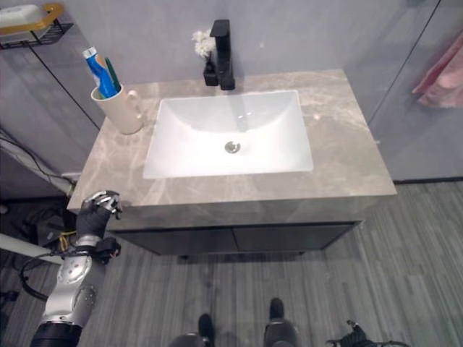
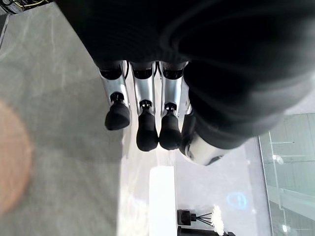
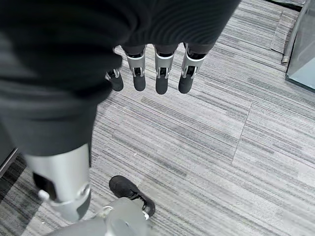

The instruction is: Put brush and paste in cup on sink, flatten towel.

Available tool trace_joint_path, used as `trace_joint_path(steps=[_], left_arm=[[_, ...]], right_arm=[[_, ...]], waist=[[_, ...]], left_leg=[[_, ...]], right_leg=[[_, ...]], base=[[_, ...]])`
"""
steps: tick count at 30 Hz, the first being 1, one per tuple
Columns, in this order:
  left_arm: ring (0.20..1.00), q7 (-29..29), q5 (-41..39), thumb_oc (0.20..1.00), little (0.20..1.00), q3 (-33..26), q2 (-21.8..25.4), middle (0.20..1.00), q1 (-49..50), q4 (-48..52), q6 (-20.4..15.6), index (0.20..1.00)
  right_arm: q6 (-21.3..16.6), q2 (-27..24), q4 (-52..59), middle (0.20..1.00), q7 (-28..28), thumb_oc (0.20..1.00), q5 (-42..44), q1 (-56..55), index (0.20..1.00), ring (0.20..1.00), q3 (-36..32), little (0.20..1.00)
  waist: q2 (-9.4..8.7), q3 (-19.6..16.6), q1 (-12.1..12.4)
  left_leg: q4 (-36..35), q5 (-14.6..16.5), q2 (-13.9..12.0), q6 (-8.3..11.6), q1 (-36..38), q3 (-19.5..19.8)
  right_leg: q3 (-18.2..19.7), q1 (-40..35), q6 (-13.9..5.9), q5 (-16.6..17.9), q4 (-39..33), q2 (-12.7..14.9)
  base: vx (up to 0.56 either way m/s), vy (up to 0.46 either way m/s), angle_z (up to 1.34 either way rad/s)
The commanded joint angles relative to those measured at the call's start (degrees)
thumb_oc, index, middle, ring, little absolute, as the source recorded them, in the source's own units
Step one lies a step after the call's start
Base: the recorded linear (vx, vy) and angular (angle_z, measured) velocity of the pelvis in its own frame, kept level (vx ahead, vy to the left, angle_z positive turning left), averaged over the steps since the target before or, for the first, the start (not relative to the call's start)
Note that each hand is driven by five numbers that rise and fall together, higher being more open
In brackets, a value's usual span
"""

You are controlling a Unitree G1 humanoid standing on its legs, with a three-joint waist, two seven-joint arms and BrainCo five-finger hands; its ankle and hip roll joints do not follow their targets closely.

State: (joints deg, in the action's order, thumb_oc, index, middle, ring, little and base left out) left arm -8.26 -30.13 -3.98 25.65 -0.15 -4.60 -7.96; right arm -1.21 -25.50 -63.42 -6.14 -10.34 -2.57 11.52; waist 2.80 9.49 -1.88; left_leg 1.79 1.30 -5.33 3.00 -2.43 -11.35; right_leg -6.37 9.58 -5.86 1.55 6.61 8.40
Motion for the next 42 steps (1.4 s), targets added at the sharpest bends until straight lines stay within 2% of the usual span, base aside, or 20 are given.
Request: trace_joint_path(steps=[1, 3, 6, 7, 12, 13, 14, 15, 16, 18, 19, 23, 24, 26, 29, 31, 32, 34, 37, 42], left_arm=[[0.2, -0.3, 2.7, 0.2, 0.2, -4.3, 4.0, 0.2, -0.4, 5.1, -4.1, 0.2], [0.2, 0.0, 1.9, 0.2, 0.2, -4.5, 4.3, 0.2, 0.1, 8.2, -4.7, 0.2], [0.2, 0.6, 1.8, 0.2, 0.2, -4.3, 5.0, 0.2, 0.3, 9.1, -4.8, 0.2], [0.2, 0.8, 2.0, 0.2, 0.2, -4.1, 5.5, 0.2, 0.1, 9.6, -4.8, 0.2], [0.2, 1.7, 1.5, 0.2, 0.2, -3.5, 5.8, 0.2, 0.8, 12.1, -4.7, 0.2], [0.2, 1.6, 3.0, 0.2, 0.2, -3.2, 6.4, 0.2, 0.9, 12.5, -4.7, 0.2], [0.2, 1.7, 3.4, 0.2, 0.2, -2.7, 6.6, 0.2, 0.7, 12.9, -4.9, 0.2], [0.2, 2.0, 3.3, 0.2, 0.2, -1.7, 6.6, 0.2, 0.0, 12.9, -4.8, 0.2], [0.2, 2.0, 3.3, 0.2, 0.2, -1.7, 6.6, 0.2, -0.1, 12.9, -4.8, 0.2], [0.2, 2.8, 3.8, 0.2, 0.2, -0.7, 6.8, 0.2, -0.8, 12.7, -4.8, 0.2], [0.2, 3.2, 4.2, 0.2, 0.2, -0.4, 7.0, 0.2, -1.0, 12.8, -4.7, 0.2], [0.2, 3.8, 3.7, 0.2, 0.2, 0.1, 7.7, 0.2, -1.5, 13.4, -4.6, 0.2], [0.2, 4.3, 3.2, 0.2, 0.2, 1.1, 7.7, 0.2, -2.2, 13.3, -4.5, 0.2], [0.2, 5.6, 3.1, 0.2, 0.2, 2.1, 7.7, 0.2, -2.1, 13.5, -4.2, 0.2], [0.2, 6.4, 2.1, 0.2, 0.2, 2.9, 7.8, 0.2, -2.1, 13.7, -4.0, 0.2], [0.2, 7.2, 0.5, 0.2, 0.2, 2.7, 8.1, 0.2, -1.2, 13.7, -3.8, 0.2], [0.2, 7.7, -0.3, 0.2, 0.2, 2.7, 8.2, 0.2, -0.9, 13.5, -3.2, 0.2], [0.2, 8.6, -1.6, 0.2, 0.2, 2.6, 8.2, 0.2, -0.2, 13.9, -3.0, 0.2], [0.2, 9.5, -3.1, 0.2, 0.2, 2.0, 8.9, 0.2, 1.1, 13.8, -2.5, 0.2], [0.2, 9.5, -4.3, 0.2, 0.2, 1.9, 9.5, 0.2, 1.5, 12.3, -1.9, 0.2]], right_arm=[[-0.3, 0.5, 2.5, 1.0, -0.1, 1.0, -0.4, 0.9, 1.0, 1.0, 1.3, 1.0], [-1.0, 1.0, 6.4, 1.0, 0.6, 1.0, -0.7, 1.8, 1.0, 1.0, 3.2, 1.0], [-1.7, 0.4, 8.8, 1.0, 2.3, 1.0, -2.8, 1.8, 1.0, 1.0, 5.9, 1.0], [-1.9, -0.5, 10.3, 1.0, 3.1, 1.0, -5.0, 2.2, 1.0, 1.0, 7.8, 1.0], [-2.2, -0.5, 15.0, 1.0, 3.7, 1.0, -3.7, 1.8, 1.0, 1.0, 7.5, 1.0], [-2.3, 0.0, 15.0, 1.0, 3.7, 1.0, -2.9, 2.8, 1.0, 1.0, 7.9, 1.0], [-2.5, 0.5, 14.4, 1.0, 3.3, 1.0, -2.0, 3.6, 1.0, 1.0, 8.0, 1.0], [-2.5, 0.7, 14.2, 1.0, 3.3, 1.0, -1.3, 3.7, 1.0, 1.0, 8.1, 1.0], [-2.5, 0.7, 14.2, 1.0, 3.3, 1.0, -1.3, 3.7, 1.0, 1.0, 8.1, 1.0], [-2.8, 0.9, 13.2, 1.0, 3.0, 1.0, -0.6, 3.8, 1.0, 1.0, 8.1, 1.0], [-2.8, 1.2, 12.6, 1.0, 2.9, 1.0, -0.5, 3.9, 1.0, 1.0, 8.1, 1.0], [-2.9, 1.2, 11.1, 1.0, 2.3, 1.0, -0.8, 4.2, 1.0, 1.0, 8.0, 1.0], [-2.7, 1.1, 10.2, 1.0, 2.2, 1.0, -0.8, 4.1, 1.0, 1.0, 7.8, 1.0], [-2.4, 1.4, 8.5, 1.0, 2.2, 1.0, -0.2, 3.7, 1.0, 1.0, 6.9, 1.0], [-1.9, 1.9, 6.1, 1.0, 2.2, 1.0, -0.1, 3.4, 1.0, 1.0, 6.1, 1.0], [-1.1, 2.1, 4.9, 1.0, 2.3, 1.0, -1.5, 3.0, 1.0, 1.0, 5.6, 1.0], [-0.8, 2.3, 3.8, 1.0, 2.3, 1.0, -1.9, 2.4, 1.0, 1.0, 5.4, 1.0], [-0.3, 2.5, 1.7, 1.0, 2.4, 1.0, -2.7, 2.2, 1.0, 1.0, 5.4, 1.0], [0.6, 3.7, -2.5, 1.0, 3.6, 1.0, -2.9, 1.8, 1.0, 1.0, 5.0, 1.0], [0.6, 4.2, -3.2, 1.0, 4.1, 1.0, -3.5, 0.4, 1.0, 1.0, 5.9, 1.0]], waist=[[-3.46, -0.8, 0.9], [-3.78, -0.5, 1.5], [-3.96, -0.5, 1.7], [-4.01, -0.7, 1.8], [-4.29, -0.8, 1.8], [-4.23, -0.9, 1.9], [-3.83, -0.9, 2.1], [-3.42, -1.0, 1.2], [-3.44, -1.1, 1.2], [-2.79, -1.2, 0.8], [-2.6, -1.2, 0.9], [-2.54, -0.5, 0.2], [-2.71, 0.0, -0.9], [-3.11, 0.3, -1.8], [-3.15, 0.1, -2.5], [-3.31, 0.5, -2.6], [-3.52, -0.1, -2.4], [-3.89, -0.7, -2.3], [-3.49, -1.8, -2.2], [-2.68, -2.7, -2.5]], left_leg=[[11.0, 7.9, 2.3, -2.77, -2.5, -2.5], [11.5, 9.2, 3.9, -4.15, -2.4, -2.5], [11.2, 9.6, 5.4, -5.01, -2.3, -2.2], [10.8, 9.6, 6.4, -5.61, -2.4, -1.6], [9.8, 9.7, 8.2, -6.54, -1.6, -0.6], [9.4, 9.7, 8.7, -7.08, -1.4, 0.2], [8.9, 9.5, 9.0, -7.38, -1.1, 0.9], [7.7, 9.2, 9.2, -7.55, -0.1, 2.3], [7.5, 9.0, 9.2, -7.52, -0.2, 2.3], [5.7, 8.5, 9.1, -7.47, 1.2, 2.8], [4.8, 7.9, 9.1, -7.29, 1.9, 2.8], [2.9, 7.7, 9.5, -6.68, 4.0, 3.8], [3.2, 8.1, 10.0, -6.43, 4.8, 4.8], [3.4, 9.2, 10.7, -6.33, 6.5, 5.6], [3.4, 10.3, 11.2, -6.17, 7.9, 6.8], [4.4, 11.3, 11.5, -5.95, 8.8, 7.6], [4.4, 11.5, 11.6, -5.65, 9.1, 7.9], [3.5, 12.2, 11.9, -5.71, 10.4, 7.7], [2.0, 11.4, 10.7, -5.11, 12.2, 8.1], [-0.7, 9.9, 8.7, -4.08, 13.2, 8.6]], right_leg=[[0.2, -6.7, -2.53, -0.4, -1.0, 4.2], [0.3, -6.5, -3.69, 1.4, 0.7, 5.7], [0.4, -6.1, -4.23, 3.5, 2.5, 7.2], [0.7, -5.5, -4.09, 4.7, 3.4, 8.1], [0.8, -5.7, -4.06, 7.2, 4.7, 9.3], [1.6, -5.1, -3.79, 8.1, 6.3, 9.1], [2.6, -4.2, -3.29, 7.3, 8.6, 7.6], [5.2, -3.5, -2.61, 4.6, 9.5, 4.4], [5.3, -3.3, -2.56, 4.7, 9.5, 4.4], [6.6, -2.0, -1.66, 0.7, 9.4, 0.9], [5.8, -1.3, -1.26, 0.2, 8.9, -0.2], [2.7, 2.2, -1.86, 2.9, 5.0, -1.0], [5.2, 4.4, -2.52, 4.8, 3.4, -1.6], [7.4, 5.7, -3.4, 8.0, -0.1, -1.6], [10.4, 7.3, -3.99, 9.9, -3.1, -1.7], [7.7, 8.2, -4.42, 11.9, -5.1, -0.1], [7.2, 7.2, -4.2, 11.0, -5.5, 0.0], [7.6, 6.3, -4.25, 12.6, -5.5, -0.4], [7.4, 5.3, -4.17, 13.6, -5.7, -1.5], [6.6, 5.1, -3.16, 11.9, -5.9, -2.9]], base=[[0.03, 0.192, -0.12], [0.04, 0.255, -0.06], [0.04, 0.221, 0.1], [0.05, 0.241, 0.19], [0.03, 0.151, 0.16], [0.05, 0.224, 0.35], [0.07, 0.227, 0.32], [0.05, 0.128, 0.26], [0.05, 0.096, 0.21], [0.05, 0.091, 0.42], [0.06, 0.067, 0.26], [0.07, -0.002, 0.2], [0.11, -0.013, 0.47], [0.17, -0.042, 0.52], [0.15, -0.058, 0.29], [0.18, -0.117, 0.5], [0.15, -0.121, 0.37], [0.14, -0.099, 0.24], [0.16, -0.112, 0.0], [0.1, -0.097, -0.02]])
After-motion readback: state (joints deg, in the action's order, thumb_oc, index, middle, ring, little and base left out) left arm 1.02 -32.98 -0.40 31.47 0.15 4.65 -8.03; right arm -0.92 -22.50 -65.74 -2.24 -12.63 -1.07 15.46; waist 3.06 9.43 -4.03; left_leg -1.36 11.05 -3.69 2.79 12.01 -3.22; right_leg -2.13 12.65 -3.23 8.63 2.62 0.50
